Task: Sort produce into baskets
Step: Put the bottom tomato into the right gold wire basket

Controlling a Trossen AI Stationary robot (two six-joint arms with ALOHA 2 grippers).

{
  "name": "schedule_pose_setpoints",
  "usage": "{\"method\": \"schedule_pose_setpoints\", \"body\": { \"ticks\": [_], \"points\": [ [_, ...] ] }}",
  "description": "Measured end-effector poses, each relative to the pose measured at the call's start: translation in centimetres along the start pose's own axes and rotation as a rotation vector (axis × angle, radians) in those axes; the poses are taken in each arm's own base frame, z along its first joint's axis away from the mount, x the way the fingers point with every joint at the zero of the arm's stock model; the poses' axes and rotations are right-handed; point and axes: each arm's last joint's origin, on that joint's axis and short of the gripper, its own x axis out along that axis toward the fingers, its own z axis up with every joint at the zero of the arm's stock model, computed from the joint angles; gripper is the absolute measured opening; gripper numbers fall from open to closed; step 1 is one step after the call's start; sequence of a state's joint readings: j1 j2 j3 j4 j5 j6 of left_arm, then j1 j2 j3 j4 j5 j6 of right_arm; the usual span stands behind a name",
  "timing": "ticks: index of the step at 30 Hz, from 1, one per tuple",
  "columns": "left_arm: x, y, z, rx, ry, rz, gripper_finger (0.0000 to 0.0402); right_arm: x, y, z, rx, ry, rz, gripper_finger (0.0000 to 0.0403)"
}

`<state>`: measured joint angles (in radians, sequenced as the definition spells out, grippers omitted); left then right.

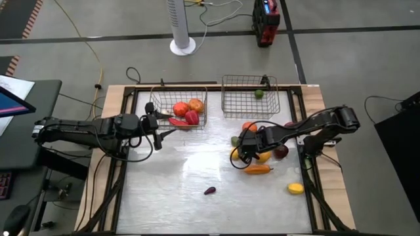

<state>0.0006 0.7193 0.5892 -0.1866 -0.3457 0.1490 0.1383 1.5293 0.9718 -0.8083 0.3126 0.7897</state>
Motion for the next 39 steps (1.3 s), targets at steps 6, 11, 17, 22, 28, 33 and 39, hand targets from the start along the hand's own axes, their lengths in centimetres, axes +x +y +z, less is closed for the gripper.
{"method": "schedule_pose_setpoints", "body": {
  "ticks": [6,11,17,22,28,33,39],
  "points": [
    [0.0,0.0,0.0,0.002,0.005,-0.001,0.0256,-0.5,-0.2,0.6,-0.023,-0.005,-0.008,0.0287],
    [0.0,0.0,0.0,0.006,0.005,-0.001,0.0256,-2.9,0.4,2.4,-0.077,-0.020,0.049,0.0286],
    [0.0,0.0,0.0,0.011,-0.002,0.001,0.0256,-4.9,1.7,3.4,-0.195,-0.107,0.127,0.0286],
    [0.0,0.0,0.0,0.012,0.005,0.000,0.0256,-5.1,2.3,4.8,-0.252,-0.217,0.211,0.0286],
    [0.0,0.0,-0.1,0.016,0.005,0.000,0.0256,-4.9,2.0,5.2,-0.315,-0.207,0.237,0.0310],
    [0.0,0.0,-0.1,0.024,0.005,0.000,0.0256,-4.9,2.0,5.3,-0.298,-0.201,0.264,0.0372],
    [0.0,0.0,-0.1,0.022,0.014,-0.002,0.0256,-4.6,1.0,3.8,-0.272,-0.041,0.161,0.0386]
  ]
}}
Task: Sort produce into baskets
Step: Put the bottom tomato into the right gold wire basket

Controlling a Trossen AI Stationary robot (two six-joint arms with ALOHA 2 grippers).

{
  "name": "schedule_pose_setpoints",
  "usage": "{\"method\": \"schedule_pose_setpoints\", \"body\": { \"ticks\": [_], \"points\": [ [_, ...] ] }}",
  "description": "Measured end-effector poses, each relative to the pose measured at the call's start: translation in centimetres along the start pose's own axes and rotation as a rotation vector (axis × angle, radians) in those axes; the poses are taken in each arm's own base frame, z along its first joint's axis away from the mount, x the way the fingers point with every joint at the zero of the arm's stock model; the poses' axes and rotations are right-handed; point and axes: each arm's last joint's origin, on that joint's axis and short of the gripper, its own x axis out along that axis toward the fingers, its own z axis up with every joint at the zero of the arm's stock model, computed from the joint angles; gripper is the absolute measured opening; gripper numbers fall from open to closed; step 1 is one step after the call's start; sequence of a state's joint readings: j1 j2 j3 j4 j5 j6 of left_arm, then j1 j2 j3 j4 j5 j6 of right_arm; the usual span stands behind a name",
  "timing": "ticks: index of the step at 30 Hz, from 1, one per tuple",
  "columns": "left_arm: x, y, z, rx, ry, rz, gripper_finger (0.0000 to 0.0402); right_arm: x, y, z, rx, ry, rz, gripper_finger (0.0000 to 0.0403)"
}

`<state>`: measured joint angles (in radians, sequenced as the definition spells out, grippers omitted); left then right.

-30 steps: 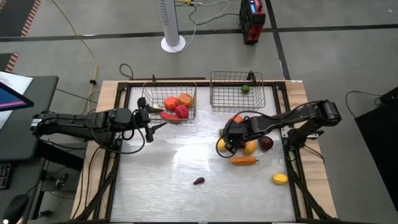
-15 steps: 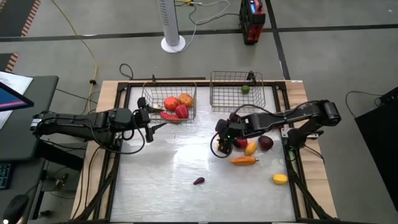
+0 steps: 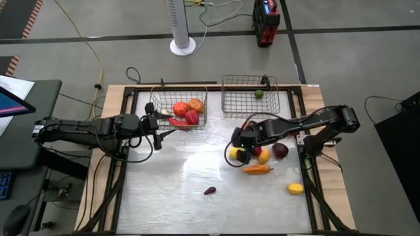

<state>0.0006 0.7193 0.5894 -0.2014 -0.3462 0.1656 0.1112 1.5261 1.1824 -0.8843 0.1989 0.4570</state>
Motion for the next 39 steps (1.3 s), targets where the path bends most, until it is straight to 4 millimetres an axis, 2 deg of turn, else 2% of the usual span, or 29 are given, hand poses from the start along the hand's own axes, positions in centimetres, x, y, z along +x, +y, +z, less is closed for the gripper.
{"method": "schedule_pose_setpoints", "body": {
  "ticks": [3,8,16,21,26,29,31,35,39],
  "points": [
    [0.0,0.0,0.0,0.000,0.003,0.000,0.0256,0.1,-0.2,-1.4,0.026,0.096,-0.069,0.0378],
    [0.0,0.0,0.0,-0.002,0.005,-0.001,0.0256,1.2,0.3,-3.1,0.030,0.113,-0.125,0.0387],
    [0.0,0.0,-0.2,-0.006,0.018,-0.003,0.0256,4.3,-0.2,-6.0,0.028,0.131,-0.182,0.0396],
    [0.0,0.0,-0.2,0.001,0.017,-0.003,0.0256,6.2,-0.6,-7.0,0.045,0.108,-0.130,0.0393],
    [0.0,0.0,-0.2,0.001,0.017,-0.003,0.0256,6.4,-0.8,-7.0,0.035,0.102,-0.123,0.0362],
    [0.0,0.0,-0.2,0.001,0.017,-0.003,0.0256,6.1,-0.7,-6.7,0.011,0.113,-0.120,0.0341],
    [0.0,0.0,-0.2,0.001,0.016,-0.003,0.0256,5.3,-0.4,-5.8,-0.007,0.108,-0.114,0.0341],
    [0.0,0.0,-0.1,0.004,0.015,-0.002,0.0256,2.3,0.0,-2.6,-0.061,0.042,-0.100,0.0348],
    [0.0,0.0,-0.1,0.001,0.008,-0.001,0.0256,-1.4,-0.8,0.9,-0.112,-0.095,-0.219,0.0353]
  ]
}}
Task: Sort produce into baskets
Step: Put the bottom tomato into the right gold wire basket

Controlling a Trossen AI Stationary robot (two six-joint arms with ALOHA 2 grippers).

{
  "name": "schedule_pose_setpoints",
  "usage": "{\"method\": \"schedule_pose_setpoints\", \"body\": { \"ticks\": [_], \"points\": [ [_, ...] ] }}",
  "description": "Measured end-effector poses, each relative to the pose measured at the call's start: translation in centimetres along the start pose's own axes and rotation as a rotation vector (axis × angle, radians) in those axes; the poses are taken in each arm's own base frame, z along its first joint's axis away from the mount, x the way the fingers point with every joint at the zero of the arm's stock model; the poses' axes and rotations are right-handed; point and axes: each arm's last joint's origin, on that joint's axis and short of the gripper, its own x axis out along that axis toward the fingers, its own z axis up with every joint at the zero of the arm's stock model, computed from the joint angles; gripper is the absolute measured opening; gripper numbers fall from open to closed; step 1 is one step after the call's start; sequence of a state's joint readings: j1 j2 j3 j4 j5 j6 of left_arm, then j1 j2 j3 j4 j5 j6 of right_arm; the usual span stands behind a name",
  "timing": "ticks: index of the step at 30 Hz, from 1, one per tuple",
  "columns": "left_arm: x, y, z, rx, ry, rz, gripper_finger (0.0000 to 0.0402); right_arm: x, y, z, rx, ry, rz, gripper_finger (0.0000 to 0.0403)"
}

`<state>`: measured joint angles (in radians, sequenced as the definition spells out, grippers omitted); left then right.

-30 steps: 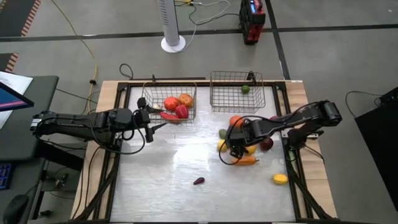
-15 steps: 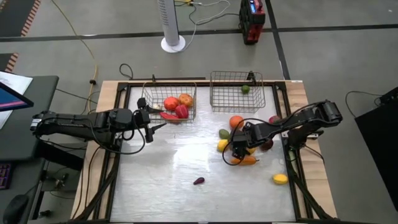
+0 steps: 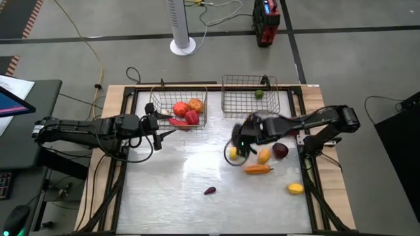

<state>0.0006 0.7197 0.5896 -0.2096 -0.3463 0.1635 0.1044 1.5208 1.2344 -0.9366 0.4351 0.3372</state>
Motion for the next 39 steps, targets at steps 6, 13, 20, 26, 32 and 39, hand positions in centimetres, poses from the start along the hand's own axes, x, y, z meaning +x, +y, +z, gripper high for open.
{"method": "schedule_pose_setpoints", "body": {
  "ticks": [6,13,20,26,32,39],
  "points": [
    [0.0,0.0,0.0,0.000,0.001,0.000,0.0256,-0.9,-4.7,2.8,0.074,-0.082,-0.248,0.0356],
    [0.0,0.0,0.0,0.000,0.002,0.000,0.0256,1.1,-10.7,2.9,0.237,0.014,-0.319,0.0382],
    [0.0,0.1,0.0,0.012,0.007,0.028,0.0256,2.0,-12.9,2.7,0.300,0.057,-0.176,0.0379],
    [0.0,0.1,0.0,0.016,0.007,0.030,0.0256,1.9,-12.5,3.1,0.254,0.021,-0.188,0.0362],
    [0.0,0.1,0.0,0.015,0.008,0.030,0.0256,1.9,-12.6,3.4,0.260,-0.003,-0.190,0.0366],
    [0.0,0.1,0.0,0.014,0.008,0.030,0.0256,2.0,-13.2,3.3,0.270,0.000,-0.201,0.0372]
  ]
}}
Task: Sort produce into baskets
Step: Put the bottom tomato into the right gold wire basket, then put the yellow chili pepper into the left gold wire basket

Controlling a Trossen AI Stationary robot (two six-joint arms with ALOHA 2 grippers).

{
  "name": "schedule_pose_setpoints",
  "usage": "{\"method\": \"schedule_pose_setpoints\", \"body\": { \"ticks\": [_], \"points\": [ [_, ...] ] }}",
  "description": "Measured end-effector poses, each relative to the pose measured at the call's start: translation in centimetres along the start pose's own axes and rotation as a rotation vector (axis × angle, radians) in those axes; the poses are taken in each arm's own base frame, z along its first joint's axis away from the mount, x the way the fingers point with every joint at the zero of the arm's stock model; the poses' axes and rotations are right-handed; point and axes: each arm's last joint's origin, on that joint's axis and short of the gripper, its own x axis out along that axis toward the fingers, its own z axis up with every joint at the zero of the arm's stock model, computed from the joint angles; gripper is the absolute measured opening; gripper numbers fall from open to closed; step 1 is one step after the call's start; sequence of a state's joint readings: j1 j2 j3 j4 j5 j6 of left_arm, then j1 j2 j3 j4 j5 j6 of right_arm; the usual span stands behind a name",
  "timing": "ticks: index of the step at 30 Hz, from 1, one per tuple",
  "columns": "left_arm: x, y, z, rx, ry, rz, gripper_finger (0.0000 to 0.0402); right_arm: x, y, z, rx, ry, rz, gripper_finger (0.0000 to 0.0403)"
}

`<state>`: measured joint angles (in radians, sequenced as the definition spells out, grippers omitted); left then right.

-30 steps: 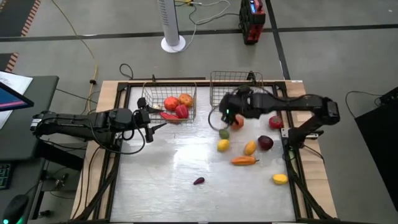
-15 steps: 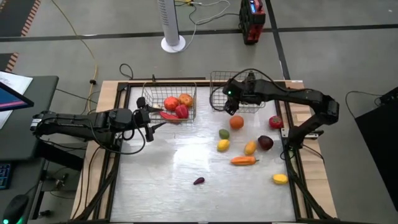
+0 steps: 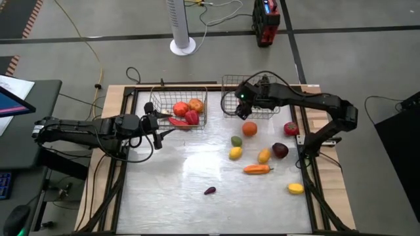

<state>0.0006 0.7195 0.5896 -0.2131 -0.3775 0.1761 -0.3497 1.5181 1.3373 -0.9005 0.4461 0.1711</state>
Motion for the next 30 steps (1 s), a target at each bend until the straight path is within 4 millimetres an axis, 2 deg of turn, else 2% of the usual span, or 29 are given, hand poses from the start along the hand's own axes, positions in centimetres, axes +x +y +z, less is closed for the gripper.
{"method": "schedule_pose_setpoints", "body": {
  "ticks": [8,14,18,25,28,30],
  "points": [
    [0.0,0.0,0.0,0.002,0.000,0.000,0.0256,0.7,-1.5,0.1,0.027,0.019,-0.026,0.0398],
    [0.0,0.0,0.0,0.002,0.001,0.000,0.0256,0.6,-1.3,-0.1,0.012,0.045,-0.002,0.0394],
    [0.0,0.0,-0.2,0.008,0.018,-0.003,0.0256,-0.4,0.8,-1.4,-0.055,0.136,0.110,0.0393],
    [0.0,0.0,-0.2,0.010,0.023,-0.002,0.0256,-4.1,5.6,-4.6,-0.138,0.195,0.072,0.0393],
    [0.0,0.0,-0.3,0.005,0.028,-0.003,0.0256,-5.8,7.8,-6.0,-0.133,0.190,0.106,0.0393],
    [0.0,0.0,-0.3,-0.004,0.028,-0.003,0.0256,-6.1,9.1,-7.3,-0.136,0.223,0.153,0.0393]
  ]
}}
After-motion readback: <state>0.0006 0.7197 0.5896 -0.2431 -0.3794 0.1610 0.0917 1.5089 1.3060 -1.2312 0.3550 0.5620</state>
